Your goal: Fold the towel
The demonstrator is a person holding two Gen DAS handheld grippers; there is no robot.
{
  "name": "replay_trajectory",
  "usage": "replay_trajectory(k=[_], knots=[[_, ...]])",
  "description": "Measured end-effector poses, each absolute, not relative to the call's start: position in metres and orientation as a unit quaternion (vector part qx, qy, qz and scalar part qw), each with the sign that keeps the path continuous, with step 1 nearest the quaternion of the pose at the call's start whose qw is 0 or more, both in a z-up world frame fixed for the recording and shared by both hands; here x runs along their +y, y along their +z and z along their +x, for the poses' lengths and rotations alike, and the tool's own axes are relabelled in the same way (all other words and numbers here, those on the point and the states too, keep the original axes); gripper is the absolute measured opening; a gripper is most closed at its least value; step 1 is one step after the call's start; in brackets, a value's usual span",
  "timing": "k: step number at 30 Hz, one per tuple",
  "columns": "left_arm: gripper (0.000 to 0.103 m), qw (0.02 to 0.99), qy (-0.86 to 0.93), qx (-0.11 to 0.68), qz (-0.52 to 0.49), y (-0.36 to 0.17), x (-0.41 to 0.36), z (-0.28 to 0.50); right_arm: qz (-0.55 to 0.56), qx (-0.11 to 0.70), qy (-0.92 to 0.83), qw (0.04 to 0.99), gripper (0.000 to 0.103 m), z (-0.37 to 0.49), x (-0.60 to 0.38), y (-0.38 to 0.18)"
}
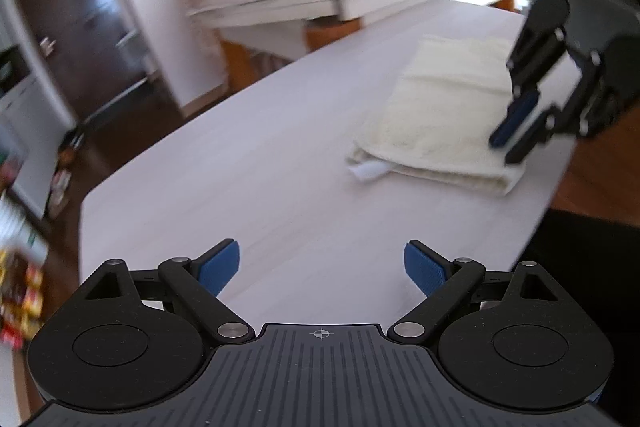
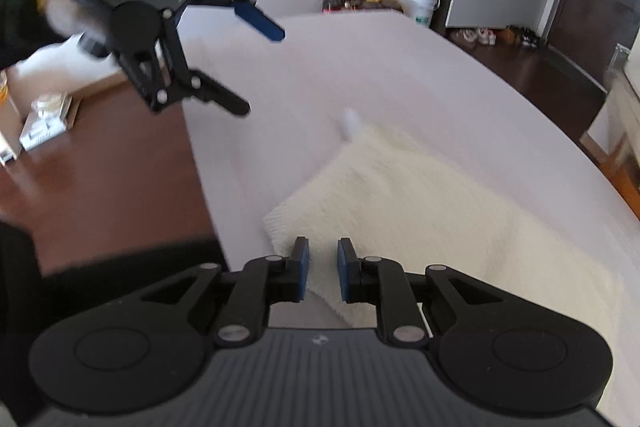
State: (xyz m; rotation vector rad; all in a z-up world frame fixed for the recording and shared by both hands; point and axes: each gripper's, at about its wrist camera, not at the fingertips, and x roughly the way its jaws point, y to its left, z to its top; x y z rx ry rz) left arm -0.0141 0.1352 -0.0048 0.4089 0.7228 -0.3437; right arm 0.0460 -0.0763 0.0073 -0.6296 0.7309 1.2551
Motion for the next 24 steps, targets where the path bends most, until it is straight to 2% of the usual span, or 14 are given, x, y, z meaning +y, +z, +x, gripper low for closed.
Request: replay_trajectory(k=[7, 15, 24], knots=[[0.093, 0.862, -0.288, 0.296, 0.294, -0.002, 0.079, -0.002, -0.277, 0.347, 0.504, 0.741, 0.023, 0.064, -0.138, 0.012], [0.093, 0.816, -0.375, 0.26, 0.354, -0.007, 0.045, 0.015, -0.22, 0.299, 0.482, 0.794, 0.022, 0.021, -0.161, 0.023], [0.093, 0.814, -0.384, 0.269, 0.344, -0.011, 0.042, 0.024, -0.359, 0.226, 0.465, 0.777, 0.022, -0.042, -0.133, 0.005]])
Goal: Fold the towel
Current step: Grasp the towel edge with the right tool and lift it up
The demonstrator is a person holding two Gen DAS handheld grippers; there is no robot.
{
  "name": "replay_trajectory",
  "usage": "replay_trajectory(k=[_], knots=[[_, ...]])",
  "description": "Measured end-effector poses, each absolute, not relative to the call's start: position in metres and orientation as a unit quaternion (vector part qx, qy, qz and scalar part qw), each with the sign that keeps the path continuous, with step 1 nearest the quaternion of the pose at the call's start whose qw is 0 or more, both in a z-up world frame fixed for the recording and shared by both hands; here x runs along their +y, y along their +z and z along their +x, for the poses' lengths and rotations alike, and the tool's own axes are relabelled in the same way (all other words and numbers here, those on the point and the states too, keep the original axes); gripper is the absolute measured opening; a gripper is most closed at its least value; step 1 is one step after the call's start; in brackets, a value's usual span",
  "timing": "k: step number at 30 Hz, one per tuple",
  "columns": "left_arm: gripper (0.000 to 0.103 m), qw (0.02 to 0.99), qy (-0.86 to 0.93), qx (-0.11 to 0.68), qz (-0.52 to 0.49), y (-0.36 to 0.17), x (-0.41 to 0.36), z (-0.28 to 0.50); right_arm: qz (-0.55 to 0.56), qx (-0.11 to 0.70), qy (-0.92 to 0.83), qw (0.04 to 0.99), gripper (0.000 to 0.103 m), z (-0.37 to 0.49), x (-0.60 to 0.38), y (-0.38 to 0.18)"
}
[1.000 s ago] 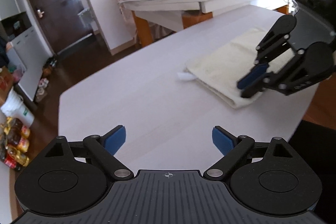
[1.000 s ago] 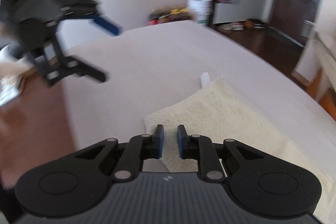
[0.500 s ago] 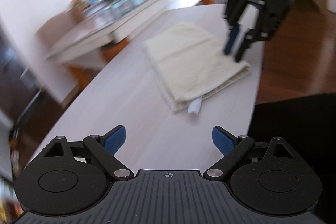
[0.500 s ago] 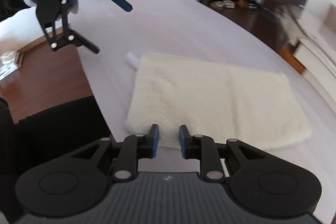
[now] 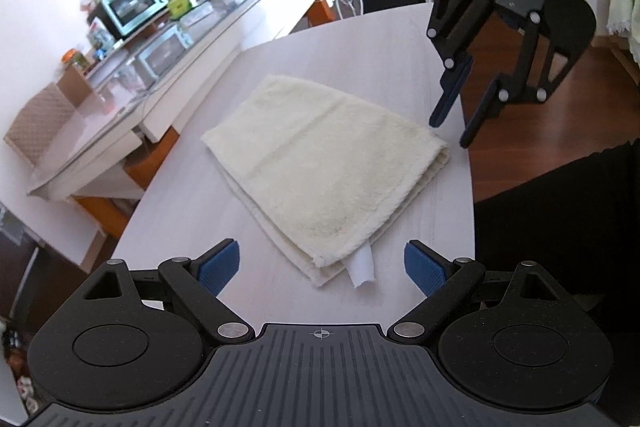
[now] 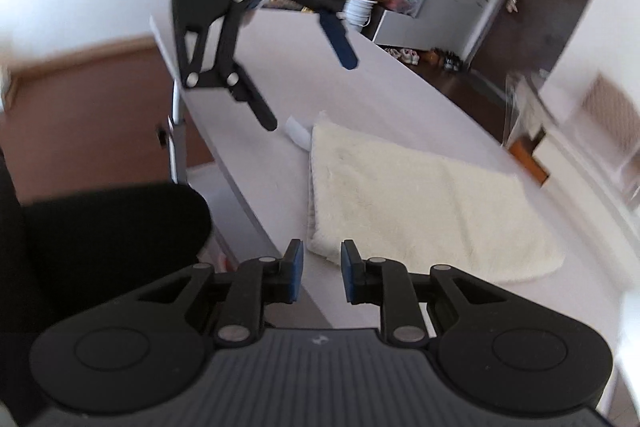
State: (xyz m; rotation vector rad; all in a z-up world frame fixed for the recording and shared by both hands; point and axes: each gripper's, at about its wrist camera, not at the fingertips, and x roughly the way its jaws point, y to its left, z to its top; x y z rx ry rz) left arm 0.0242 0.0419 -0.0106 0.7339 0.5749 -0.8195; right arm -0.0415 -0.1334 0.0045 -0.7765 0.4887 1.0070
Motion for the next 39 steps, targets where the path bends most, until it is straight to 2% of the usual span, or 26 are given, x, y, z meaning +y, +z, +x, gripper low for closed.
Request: replay_trajectory(k=[6, 10, 15, 19, 25, 29, 31, 33, 38, 39], knots=[[0.093, 0.81, -0.392, 0.274, 0.34, -0.012, 0.046, 0.019, -0.434, 0.197, 0.46, 0.749, 0.022, -0.044, -0.121, -0.007], [0.093, 0.803, -0.403, 0.267, 0.349, -0.015, 0.045, 0.02, -0.451, 0.182, 0.467, 0.738, 0.013, -0.039, -0.113, -0.013], [0.092, 0.783, -0.434, 0.241, 0.375, -0.017, 0.039, 0.02, -0.352, 0.227, 0.499, 0.759, 0.012, -0.013, -0.132, 0.004], [0.088, 0.767, -0.456, 0.229, 0.388, -0.018, 0.033, 0.025, -0.268, 0.254, 0.515, 0.773, 0.012, 0.0, -0.161, 0.026], [0.083, 0.749, -0.488, 0.217, 0.392, -0.022, 0.018, 0.029, -0.214, 0.272, 0.506, 0.79, 0.012, 0.007, -0.194, 0.045], [0.074, 0.735, -0.505, 0.211, 0.4, -0.026, 0.005, 0.026, -0.204, 0.274, 0.503, 0.794, 0.012, 0.007, -0.2, 0.048], [0.066, 0.729, -0.509, 0.207, 0.409, -0.029, -0.001, 0.024, -0.199, 0.271, 0.502, 0.797, 0.012, 0.009, -0.202, 0.05], [0.063, 0.726, -0.511, 0.207, 0.411, -0.03, -0.003, 0.023, -0.19, 0.268, 0.501, 0.8, 0.012, 0.011, -0.205, 0.053], [0.038, 0.729, -0.505, 0.218, 0.408, -0.027, -0.003, 0.027, -0.171, 0.264, 0.495, 0.81, 0.012, 0.016, -0.214, 0.056], [0.024, 0.73, -0.504, 0.218, 0.407, -0.026, -0.002, 0.026, -0.169, 0.265, 0.493, 0.812, 0.012, 0.017, -0.216, 0.055]])
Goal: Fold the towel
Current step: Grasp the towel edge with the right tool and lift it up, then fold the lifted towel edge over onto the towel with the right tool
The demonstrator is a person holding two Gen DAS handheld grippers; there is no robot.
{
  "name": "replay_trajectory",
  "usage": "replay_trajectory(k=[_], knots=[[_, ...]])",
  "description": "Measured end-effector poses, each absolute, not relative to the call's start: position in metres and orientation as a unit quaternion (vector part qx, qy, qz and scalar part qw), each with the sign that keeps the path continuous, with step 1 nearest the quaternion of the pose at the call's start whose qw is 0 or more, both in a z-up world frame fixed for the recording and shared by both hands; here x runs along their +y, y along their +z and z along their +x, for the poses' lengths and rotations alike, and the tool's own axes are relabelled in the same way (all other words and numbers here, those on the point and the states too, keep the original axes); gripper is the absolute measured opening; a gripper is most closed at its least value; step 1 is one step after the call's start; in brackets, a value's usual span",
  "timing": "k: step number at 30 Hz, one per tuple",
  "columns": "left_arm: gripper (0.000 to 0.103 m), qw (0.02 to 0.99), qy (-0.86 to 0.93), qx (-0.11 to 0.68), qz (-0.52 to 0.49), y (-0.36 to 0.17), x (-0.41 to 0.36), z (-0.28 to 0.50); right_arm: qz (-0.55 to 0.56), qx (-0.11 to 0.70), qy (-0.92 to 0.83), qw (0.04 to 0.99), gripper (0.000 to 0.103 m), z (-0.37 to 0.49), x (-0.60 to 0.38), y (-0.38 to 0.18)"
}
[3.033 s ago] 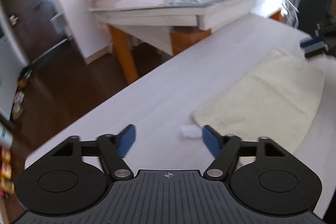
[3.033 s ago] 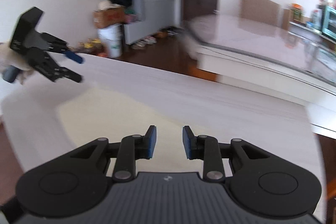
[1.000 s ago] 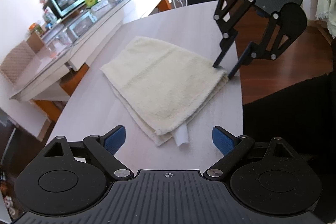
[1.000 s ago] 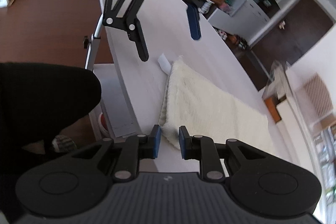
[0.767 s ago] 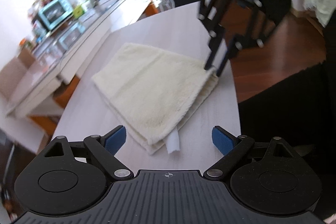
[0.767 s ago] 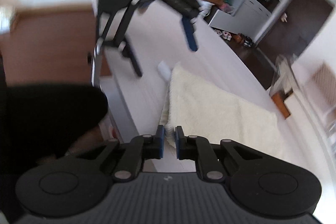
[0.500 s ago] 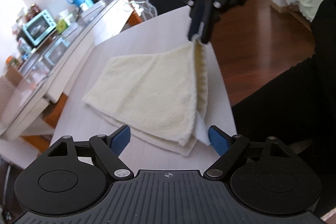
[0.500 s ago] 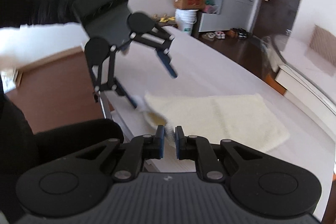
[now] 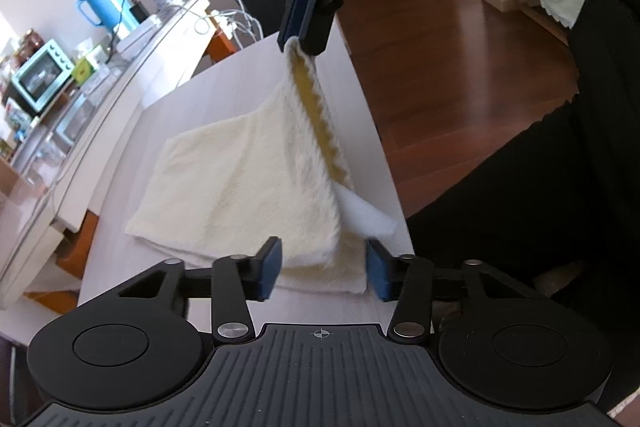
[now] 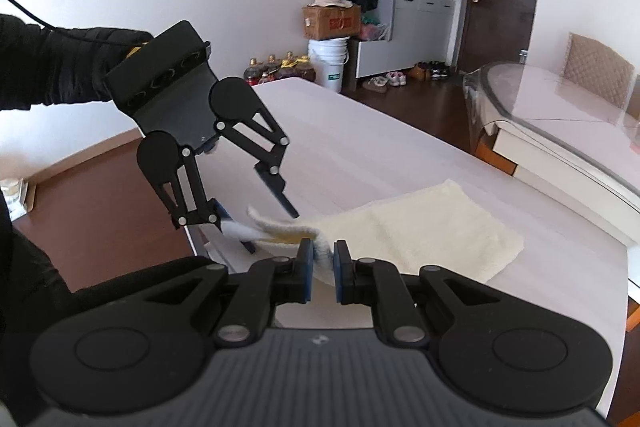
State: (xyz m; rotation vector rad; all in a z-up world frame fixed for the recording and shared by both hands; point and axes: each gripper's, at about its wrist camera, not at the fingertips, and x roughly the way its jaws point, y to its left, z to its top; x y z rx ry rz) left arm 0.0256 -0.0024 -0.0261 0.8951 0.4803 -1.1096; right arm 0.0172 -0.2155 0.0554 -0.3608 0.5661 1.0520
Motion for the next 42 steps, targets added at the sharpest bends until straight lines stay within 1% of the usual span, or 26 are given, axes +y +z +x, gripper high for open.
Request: replay_trajectory(k=[1, 4, 9, 16, 23, 25, 30, 39, 42], knots=[[0.015, 0.732, -0.504, 0.217, 0.404, -0.024, -0.003, 0.025, -0.167, 0.267, 0.491, 0.812, 0.012, 0.017, -0.217, 0.053], [0.008, 0.722, -0.512, 0.228, 0.406, -0.021, -0.006, 0.021, -0.166, 0.277, 0.491, 0.809, 0.012, 0.015, -0.22, 0.046], [0.007, 0.701, -0.534, 0.269, 0.388, -0.01, -0.005, 0.015, -0.155, 0.301, 0.516, 0.787, 0.012, 0.009, -0.228, 0.034], [0.007, 0.712, -0.542, 0.299, 0.332, 0.021, 0.001, 0.026, -0.11, 0.308, 0.539, 0.776, 0.009, 0.017, -0.244, 0.038], [0.007, 0.755, -0.501, 0.299, 0.297, 0.049, -0.004, 0.073, -0.037, 0.292, 0.536, 0.791, 0.008, 0.051, -0.263, 0.054], [0.007, 0.768, -0.486, 0.298, 0.292, 0.051, -0.008, 0.088, 0.0, 0.295, 0.518, 0.803, 0.008, 0.077, -0.271, 0.055], [0.007, 0.796, -0.443, 0.306, 0.278, 0.05, -0.016, 0.136, 0.035, 0.304, 0.487, 0.818, 0.008, 0.126, -0.275, 0.049], [0.007, 0.8, -0.415, 0.341, 0.266, 0.01, -0.022, 0.204, 0.023, 0.338, 0.447, 0.828, 0.008, 0.195, -0.258, 0.019], [0.007, 0.804, -0.407, 0.349, 0.258, -0.001, -0.018, 0.213, 0.015, 0.351, 0.434, 0.829, 0.008, 0.206, -0.252, 0.007]])
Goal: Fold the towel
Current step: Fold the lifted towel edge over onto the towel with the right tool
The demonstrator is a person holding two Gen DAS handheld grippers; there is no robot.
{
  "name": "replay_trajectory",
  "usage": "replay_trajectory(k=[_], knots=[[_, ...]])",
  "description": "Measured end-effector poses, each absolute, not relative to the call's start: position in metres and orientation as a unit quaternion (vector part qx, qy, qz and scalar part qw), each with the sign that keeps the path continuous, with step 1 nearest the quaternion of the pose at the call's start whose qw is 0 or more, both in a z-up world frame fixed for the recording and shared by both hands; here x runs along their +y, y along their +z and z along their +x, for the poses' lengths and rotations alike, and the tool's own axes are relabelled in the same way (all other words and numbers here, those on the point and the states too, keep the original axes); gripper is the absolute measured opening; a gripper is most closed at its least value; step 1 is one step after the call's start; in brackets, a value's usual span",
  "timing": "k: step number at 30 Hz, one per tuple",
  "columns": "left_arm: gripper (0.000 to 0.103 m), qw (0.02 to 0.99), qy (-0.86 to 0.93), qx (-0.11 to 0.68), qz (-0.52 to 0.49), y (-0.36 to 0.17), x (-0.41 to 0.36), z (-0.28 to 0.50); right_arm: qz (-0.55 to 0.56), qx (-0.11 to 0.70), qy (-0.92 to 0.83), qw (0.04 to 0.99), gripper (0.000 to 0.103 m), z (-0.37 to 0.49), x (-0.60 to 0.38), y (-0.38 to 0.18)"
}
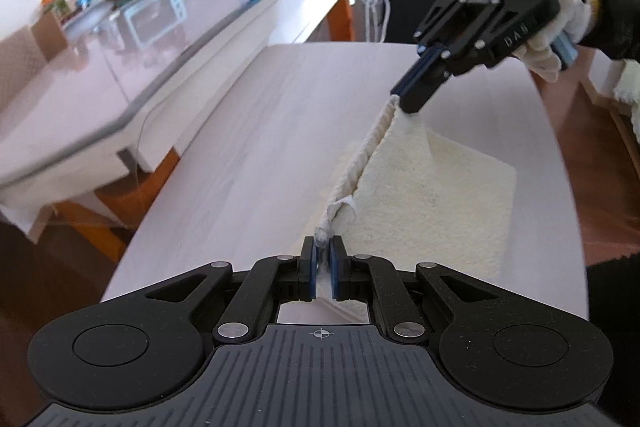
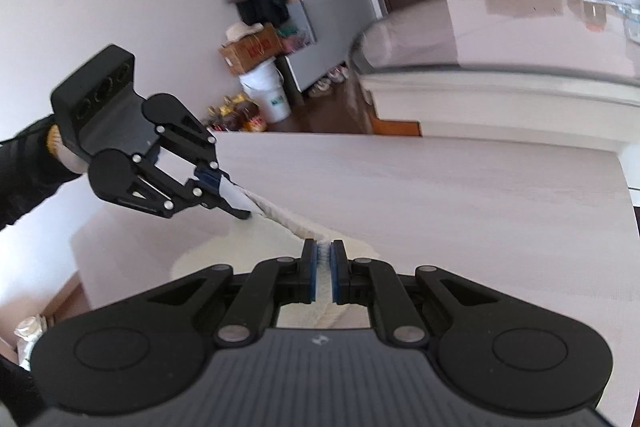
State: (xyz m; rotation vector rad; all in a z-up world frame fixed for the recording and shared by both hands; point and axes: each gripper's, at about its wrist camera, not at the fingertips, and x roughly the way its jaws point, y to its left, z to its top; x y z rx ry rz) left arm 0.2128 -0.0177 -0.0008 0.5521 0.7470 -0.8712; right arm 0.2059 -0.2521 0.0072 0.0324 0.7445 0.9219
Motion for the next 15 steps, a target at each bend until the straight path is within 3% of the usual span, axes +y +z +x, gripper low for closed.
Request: replay_trajectory(k=[9, 12, 14, 15], knots=[[0.012, 0.814, -0.378, 0.37, 0.239, -0.017, -0.017, 0.226, -0.038, 0.368, 0.402, 0.837, 0.009, 0.216, -0.235, -0.017], [0.013, 0.821, -0.363, 0.371, 0.236, -0.016, -0.018, 0.223, -0.055, 0.361, 0.39, 0.845, 0.018, 0.214, -0.233, -0.018], [0.025, 0.831, -0.347, 0.368, 0.232, -0.015, -0.017, 0.218, -0.059, 0.352, 0.378, 0.854, 0.021, 0.21, -0.234, -0.014], [0.039, 0.834, -0.341, 0.367, 0.231, -0.014, -0.017, 0.217, -0.061, 0.345, 0.373, 0.859, 0.021, 0.208, -0.235, -0.011]])
